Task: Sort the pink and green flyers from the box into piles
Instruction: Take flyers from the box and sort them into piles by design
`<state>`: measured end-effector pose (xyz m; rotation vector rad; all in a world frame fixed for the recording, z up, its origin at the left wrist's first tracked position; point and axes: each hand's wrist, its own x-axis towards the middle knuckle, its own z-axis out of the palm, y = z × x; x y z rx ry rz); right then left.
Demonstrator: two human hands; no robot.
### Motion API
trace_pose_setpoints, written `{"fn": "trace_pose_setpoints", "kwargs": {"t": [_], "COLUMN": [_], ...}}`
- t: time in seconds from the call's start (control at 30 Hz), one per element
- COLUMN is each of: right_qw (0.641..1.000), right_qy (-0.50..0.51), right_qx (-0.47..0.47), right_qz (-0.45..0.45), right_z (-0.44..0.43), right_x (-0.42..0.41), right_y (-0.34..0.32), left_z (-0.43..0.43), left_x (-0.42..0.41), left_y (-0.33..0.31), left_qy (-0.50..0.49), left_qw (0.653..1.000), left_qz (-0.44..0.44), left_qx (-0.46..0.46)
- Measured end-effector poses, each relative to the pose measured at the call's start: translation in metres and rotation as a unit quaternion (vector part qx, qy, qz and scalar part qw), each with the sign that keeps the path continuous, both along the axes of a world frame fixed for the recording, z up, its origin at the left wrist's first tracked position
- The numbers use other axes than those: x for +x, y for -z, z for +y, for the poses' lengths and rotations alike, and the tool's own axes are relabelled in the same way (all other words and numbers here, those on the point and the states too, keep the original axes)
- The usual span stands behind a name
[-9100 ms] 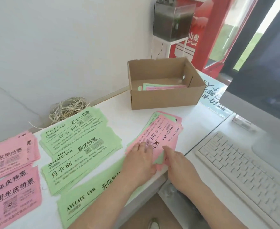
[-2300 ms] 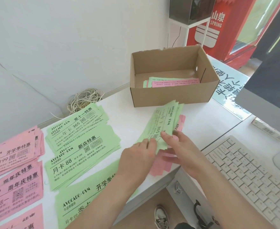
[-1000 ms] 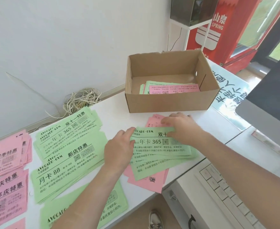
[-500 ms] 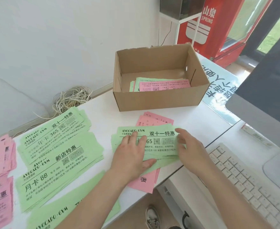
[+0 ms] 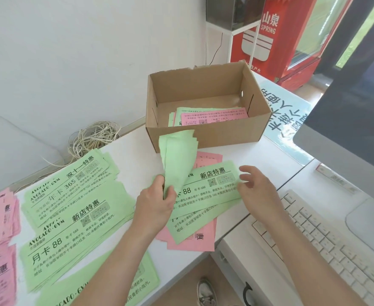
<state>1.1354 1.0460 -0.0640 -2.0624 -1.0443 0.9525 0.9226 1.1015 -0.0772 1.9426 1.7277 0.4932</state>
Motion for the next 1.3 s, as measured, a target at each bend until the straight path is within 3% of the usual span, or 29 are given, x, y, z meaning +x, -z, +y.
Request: {"fn": "trace_pose_setpoints", "kwargs": {"t": [0.07, 0.23, 0.4, 0.57, 0.77, 1.07, 1.2, 1.3], "right_qw": [0.997, 0.997, 0.989, 0.992, 0.992, 0.998, 0.998, 0.999], "right_qy": [-0.039, -0.045, 0.046, -0.009, -0.065, -0.016, -0.007, -0.022], "right_qx": [-0.022, -0.003, 0.027, 0.028, 0.009, 0.008, 0.035, 0.039], "right_qz": [-0.069, -0.066, 0.136, 0.122, 0.109, 0.053, 0.049, 0.027], "right_z": [0.0, 0.001, 0.007, 0.02, 0.032, 0.04, 0.042, 0.039], "right_x": [0.001, -0.005, -0.003, 0.005, 0.006, 0.005, -0.002, 0.002], "right_y": [0.002, 0.006, -0.01, -0.016, -0.016, 0.002, 0.005, 0.007], "left_z": [0.0, -0.001, 0.006, 0.008, 0.008, 0.001, 0.0, 0.009], "left_x": [-0.002, 0.0, 0.001, -0.003, -0.001, 0.013, 0.018, 0.006], "left_y": [0.002, 0.002, -0.001, -0.006, -0.011, -0.007, -0.004, -0.004], "left_qy": [-0.008, 0.022, 0.007, 0.084, 0.084, 0.148, 0.132, 0.046], "left_qw": [1.0, 1.0, 0.998, 0.995, 0.993, 0.98, 0.976, 0.996], "left_qz": [-0.01, 0.015, -0.022, 0.013, 0.053, 0.136, 0.162, 0.08], "left_qx": [-0.008, 0.001, -0.054, -0.06, -0.061, 0.005, 0.056, 0.017]}}
